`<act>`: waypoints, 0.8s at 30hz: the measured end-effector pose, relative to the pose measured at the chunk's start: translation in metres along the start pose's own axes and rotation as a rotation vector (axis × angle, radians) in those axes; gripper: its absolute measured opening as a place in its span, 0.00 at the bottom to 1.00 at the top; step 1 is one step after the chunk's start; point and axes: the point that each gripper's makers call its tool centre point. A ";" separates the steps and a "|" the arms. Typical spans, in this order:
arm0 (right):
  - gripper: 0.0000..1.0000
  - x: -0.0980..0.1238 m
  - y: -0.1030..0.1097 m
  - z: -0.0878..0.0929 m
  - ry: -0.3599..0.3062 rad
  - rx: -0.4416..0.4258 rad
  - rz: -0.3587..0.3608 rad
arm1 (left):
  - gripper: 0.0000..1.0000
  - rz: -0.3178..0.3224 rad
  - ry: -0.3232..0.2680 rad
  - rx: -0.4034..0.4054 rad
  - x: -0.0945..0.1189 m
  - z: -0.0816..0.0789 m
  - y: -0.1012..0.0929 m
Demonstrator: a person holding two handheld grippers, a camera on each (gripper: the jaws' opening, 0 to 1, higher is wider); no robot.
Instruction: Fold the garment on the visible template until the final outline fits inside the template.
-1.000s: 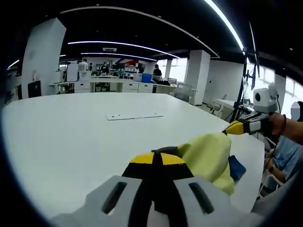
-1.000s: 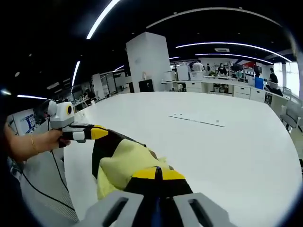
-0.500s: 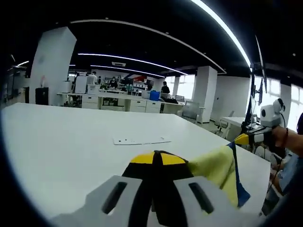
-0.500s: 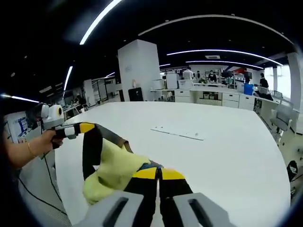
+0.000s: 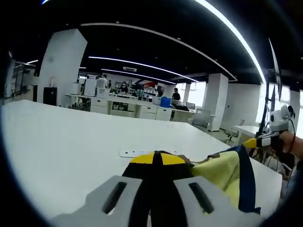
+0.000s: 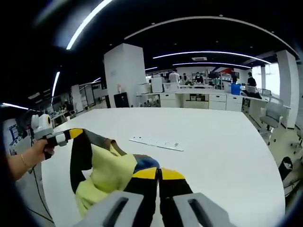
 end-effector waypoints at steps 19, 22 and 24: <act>0.00 -0.074 -0.058 0.063 0.142 -0.121 0.085 | 0.00 -0.100 0.079 0.099 -0.064 0.047 0.051; 0.00 -0.086 -0.059 0.067 0.149 -0.127 0.083 | 0.00 -0.122 0.088 0.122 -0.070 0.056 0.058; 0.00 -0.094 -0.060 0.071 0.171 -0.063 0.073 | 0.00 -0.149 0.104 0.059 -0.074 0.061 0.063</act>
Point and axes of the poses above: the point that each gripper's makers call its tool centre point, and the gripper's own axes: x roughly backward along the fingers, y roughly to its left, z roughly out of its underside, and after that the axes turned 15 degrees about x, right-handed
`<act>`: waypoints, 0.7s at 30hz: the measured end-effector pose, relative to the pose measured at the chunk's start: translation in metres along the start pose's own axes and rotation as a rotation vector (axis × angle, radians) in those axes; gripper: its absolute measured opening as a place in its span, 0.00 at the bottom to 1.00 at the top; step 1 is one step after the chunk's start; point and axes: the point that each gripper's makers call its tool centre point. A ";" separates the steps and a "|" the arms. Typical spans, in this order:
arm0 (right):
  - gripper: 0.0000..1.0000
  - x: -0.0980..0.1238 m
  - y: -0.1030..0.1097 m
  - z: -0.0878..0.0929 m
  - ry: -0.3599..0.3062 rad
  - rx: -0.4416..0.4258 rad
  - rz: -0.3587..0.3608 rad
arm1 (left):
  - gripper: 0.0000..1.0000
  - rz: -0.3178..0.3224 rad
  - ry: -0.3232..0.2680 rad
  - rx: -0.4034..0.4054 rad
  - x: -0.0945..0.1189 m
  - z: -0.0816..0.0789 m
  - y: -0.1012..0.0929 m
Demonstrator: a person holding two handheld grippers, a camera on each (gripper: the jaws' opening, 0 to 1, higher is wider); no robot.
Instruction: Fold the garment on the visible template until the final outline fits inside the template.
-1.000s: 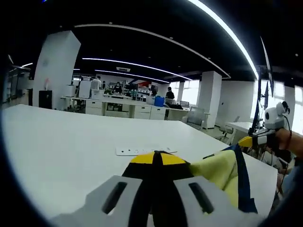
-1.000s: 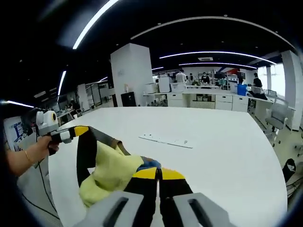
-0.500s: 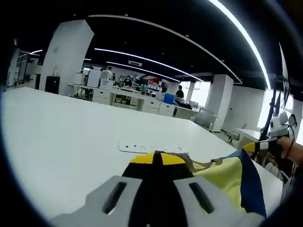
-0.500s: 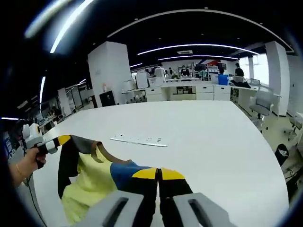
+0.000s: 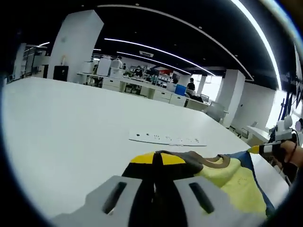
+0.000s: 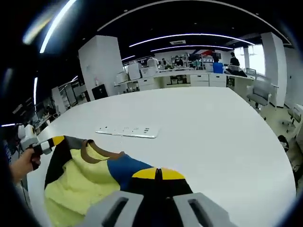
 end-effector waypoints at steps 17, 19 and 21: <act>0.02 -0.029 -0.002 0.024 0.083 -0.102 -0.010 | 0.12 -0.072 0.015 0.048 -0.015 0.014 0.018; 0.14 -0.026 -0.002 0.023 0.089 -0.105 -0.005 | 0.20 -0.057 0.001 0.040 -0.011 0.008 0.014; 0.26 -0.020 0.001 0.023 0.091 -0.113 -0.010 | 0.28 -0.049 -0.002 0.046 -0.006 0.005 0.011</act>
Point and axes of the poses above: the point that each gripper's makers call its tool centre point, and the gripper's own axes: x roughly backward along the fingers, y roughly to its left, z roughly out of its underside, and after that the axes turned 15 degrees about x, right-handed
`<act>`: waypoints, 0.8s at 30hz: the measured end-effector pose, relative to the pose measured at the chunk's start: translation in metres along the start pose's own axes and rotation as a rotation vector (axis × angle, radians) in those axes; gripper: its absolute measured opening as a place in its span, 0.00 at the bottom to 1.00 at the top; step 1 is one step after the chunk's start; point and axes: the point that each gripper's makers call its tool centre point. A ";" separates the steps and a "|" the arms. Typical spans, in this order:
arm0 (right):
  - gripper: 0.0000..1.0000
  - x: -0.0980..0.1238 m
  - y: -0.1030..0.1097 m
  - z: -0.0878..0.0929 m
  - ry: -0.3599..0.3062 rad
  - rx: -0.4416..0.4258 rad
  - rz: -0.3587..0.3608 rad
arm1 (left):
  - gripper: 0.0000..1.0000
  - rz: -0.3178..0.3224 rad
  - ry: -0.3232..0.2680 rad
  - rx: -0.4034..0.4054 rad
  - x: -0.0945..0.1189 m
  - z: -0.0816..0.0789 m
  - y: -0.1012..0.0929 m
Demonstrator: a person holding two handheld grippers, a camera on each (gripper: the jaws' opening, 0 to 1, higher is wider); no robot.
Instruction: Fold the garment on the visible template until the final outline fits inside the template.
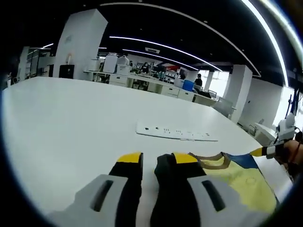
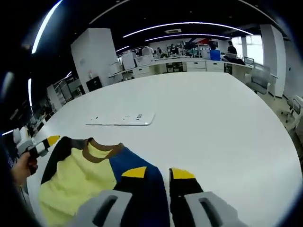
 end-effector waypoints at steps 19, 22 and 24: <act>0.84 0.080 0.045 0.045 0.038 0.077 -0.128 | 0.79 0.174 0.065 -0.135 0.072 0.008 -0.030; 0.86 0.098 0.050 0.052 0.036 0.089 -0.149 | 0.84 0.208 0.060 -0.151 0.083 0.005 -0.037; 0.89 0.108 0.053 0.058 0.037 0.097 -0.158 | 0.87 0.236 0.066 -0.173 0.092 0.006 -0.042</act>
Point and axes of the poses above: the point that each gripper's makers call its tool centre point, and the gripper's own axes: x roughly backward along the fingers, y roughly to its left, z roughly out of its underside, and after that the axes turned 15 degrees about x, right-handed
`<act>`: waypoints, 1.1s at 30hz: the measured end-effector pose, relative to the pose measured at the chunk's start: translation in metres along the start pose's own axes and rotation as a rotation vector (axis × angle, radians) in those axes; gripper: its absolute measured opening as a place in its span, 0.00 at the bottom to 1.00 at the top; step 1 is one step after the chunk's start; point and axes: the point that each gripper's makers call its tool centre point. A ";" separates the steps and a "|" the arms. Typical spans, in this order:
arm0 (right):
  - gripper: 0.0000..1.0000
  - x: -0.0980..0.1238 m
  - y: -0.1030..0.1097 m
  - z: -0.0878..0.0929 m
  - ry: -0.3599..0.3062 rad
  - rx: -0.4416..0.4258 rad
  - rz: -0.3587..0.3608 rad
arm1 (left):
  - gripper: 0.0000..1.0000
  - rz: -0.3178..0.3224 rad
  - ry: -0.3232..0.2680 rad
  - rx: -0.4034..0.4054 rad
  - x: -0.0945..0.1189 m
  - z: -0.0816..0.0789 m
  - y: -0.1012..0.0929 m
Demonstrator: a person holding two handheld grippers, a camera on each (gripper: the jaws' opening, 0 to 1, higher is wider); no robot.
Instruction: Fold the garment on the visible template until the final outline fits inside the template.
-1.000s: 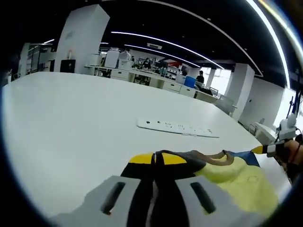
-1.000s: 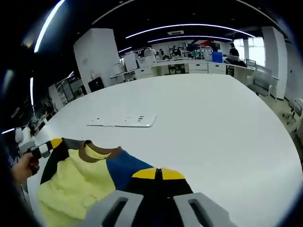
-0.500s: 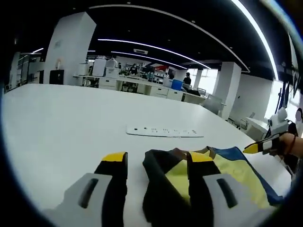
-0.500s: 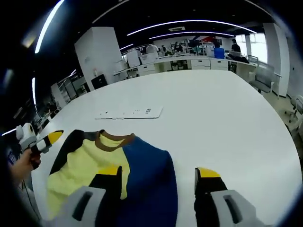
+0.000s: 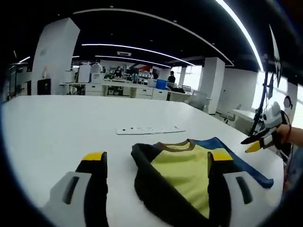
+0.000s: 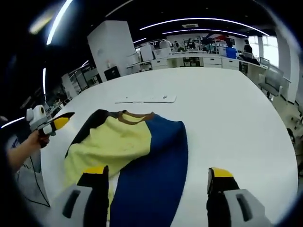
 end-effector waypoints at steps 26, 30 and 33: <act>0.80 0.062 0.066 0.085 0.083 -0.034 -0.066 | 0.59 0.053 0.158 -0.016 0.071 0.067 -0.022; 0.72 0.066 0.066 0.095 0.097 -0.013 -0.025 | 0.53 0.036 0.183 -0.012 0.074 0.080 -0.020; 0.68 0.067 0.071 0.100 0.106 0.005 -0.001 | 0.49 0.025 0.199 -0.021 0.074 0.087 -0.019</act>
Point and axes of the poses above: the point that each gripper's makers call its tool centre point, and the gripper's own axes: x roughly backward along the fingers, y roughly to its left, z roughly out of its underside, and after that the axes turned 15 degrees about x, right-handed
